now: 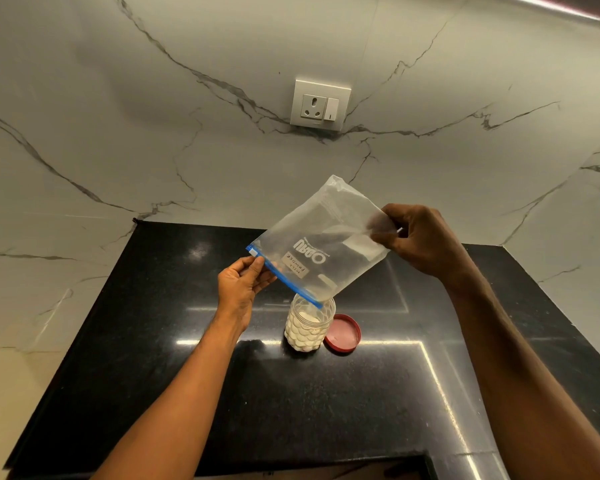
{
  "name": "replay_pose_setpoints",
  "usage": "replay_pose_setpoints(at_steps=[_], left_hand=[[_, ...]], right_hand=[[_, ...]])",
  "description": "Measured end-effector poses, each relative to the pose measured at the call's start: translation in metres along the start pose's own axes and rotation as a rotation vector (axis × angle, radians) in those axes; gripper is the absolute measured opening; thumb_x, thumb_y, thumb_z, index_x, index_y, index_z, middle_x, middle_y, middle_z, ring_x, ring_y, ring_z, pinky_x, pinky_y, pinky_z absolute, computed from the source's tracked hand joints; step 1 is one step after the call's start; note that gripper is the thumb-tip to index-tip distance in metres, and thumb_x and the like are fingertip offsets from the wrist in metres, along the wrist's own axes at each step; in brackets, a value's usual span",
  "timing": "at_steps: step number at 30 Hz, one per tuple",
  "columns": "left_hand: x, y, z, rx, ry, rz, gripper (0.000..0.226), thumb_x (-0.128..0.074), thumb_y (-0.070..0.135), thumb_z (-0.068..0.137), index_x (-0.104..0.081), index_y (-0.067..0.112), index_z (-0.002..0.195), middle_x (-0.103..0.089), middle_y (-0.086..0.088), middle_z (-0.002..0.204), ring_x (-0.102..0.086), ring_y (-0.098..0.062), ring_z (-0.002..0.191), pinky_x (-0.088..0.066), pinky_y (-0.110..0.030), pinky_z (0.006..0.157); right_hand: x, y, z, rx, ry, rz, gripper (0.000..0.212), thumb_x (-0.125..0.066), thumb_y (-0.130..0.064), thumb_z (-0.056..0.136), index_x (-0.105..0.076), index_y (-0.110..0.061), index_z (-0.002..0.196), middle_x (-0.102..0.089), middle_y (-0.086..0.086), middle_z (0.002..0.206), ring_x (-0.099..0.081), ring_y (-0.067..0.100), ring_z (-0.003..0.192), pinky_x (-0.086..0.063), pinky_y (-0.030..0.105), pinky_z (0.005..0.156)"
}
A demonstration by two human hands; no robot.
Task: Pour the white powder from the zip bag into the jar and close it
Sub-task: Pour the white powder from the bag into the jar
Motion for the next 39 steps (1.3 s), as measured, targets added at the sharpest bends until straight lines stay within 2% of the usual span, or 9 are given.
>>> replay_pose_setpoints(at_steps=[6,12,16,27,33,39], left_hand=[[0.000,0.001,-0.002,0.006,0.002,-0.002,0.014,-0.064,0.014,0.094,-0.069,0.010,0.106,-0.078,-0.009,0.098,-0.075,-0.025,0.095,-0.063,-0.031,0.076],[0.002,-0.001,-0.002,0.014,0.000,-0.011,0.015,-0.065,0.015,0.093,-0.070,0.011,0.107,-0.078,-0.009,0.099,-0.075,-0.025,0.095,-0.063,-0.032,0.077],[0.000,-0.002,-0.002,0.016,-0.014,-0.017,0.018,-0.065,0.015,0.092,-0.069,0.008,0.109,-0.077,-0.012,0.101,-0.075,-0.026,0.096,-0.063,-0.036,0.082],[0.000,-0.004,-0.003,0.019,0.001,-0.002,0.021,-0.063,0.014,0.094,-0.068,0.005,0.112,-0.076,-0.013,0.103,-0.074,-0.028,0.098,-0.062,-0.037,0.084],[0.003,-0.003,-0.002,0.024,0.016,0.002,0.017,-0.063,0.014,0.094,-0.069,0.007,0.109,-0.077,-0.012,0.101,-0.074,-0.028,0.098,-0.063,-0.036,0.082],[0.002,-0.005,-0.002,0.026,0.016,0.001,0.018,-0.063,0.014,0.094,-0.068,0.007,0.110,-0.077,-0.012,0.101,-0.075,-0.028,0.097,-0.063,-0.035,0.080]], right_hand=[[-0.002,-0.001,0.001,0.009,0.014,0.017,0.027,-0.081,-0.017,0.080,-0.070,-0.014,0.104,-0.071,-0.003,0.096,-0.068,0.010,0.083,-0.056,0.016,0.073],[-0.005,-0.002,-0.003,0.036,0.025,0.029,0.023,-0.078,-0.014,0.083,-0.070,-0.015,0.106,-0.072,-0.006,0.096,-0.067,0.001,0.084,-0.054,0.014,0.071],[-0.005,-0.002,-0.004,0.043,0.121,0.066,0.021,-0.078,-0.012,0.082,-0.073,-0.014,0.102,-0.073,-0.002,0.091,-0.066,0.002,0.079,-0.055,0.014,0.065],[-0.006,-0.008,0.001,0.083,0.104,0.047,0.024,-0.078,-0.016,0.084,-0.072,-0.012,0.106,-0.072,-0.002,0.094,-0.066,0.000,0.080,-0.054,0.011,0.067],[-0.007,-0.010,0.002,0.089,0.110,0.029,0.030,-0.078,-0.016,0.083,-0.071,-0.008,0.111,-0.069,-0.005,0.097,-0.063,-0.005,0.083,-0.048,0.004,0.069],[-0.008,-0.010,0.002,0.088,0.103,0.022,0.030,-0.078,-0.015,0.083,-0.071,-0.011,0.112,-0.072,-0.002,0.098,-0.065,0.005,0.082,-0.050,0.006,0.071]])
Point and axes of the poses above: each hand's wrist, its own z-axis towards the middle knuckle, its own x-axis out of the back of the hand, y = z × x, the point moved 1 cm from there along z, towards the middle knuckle
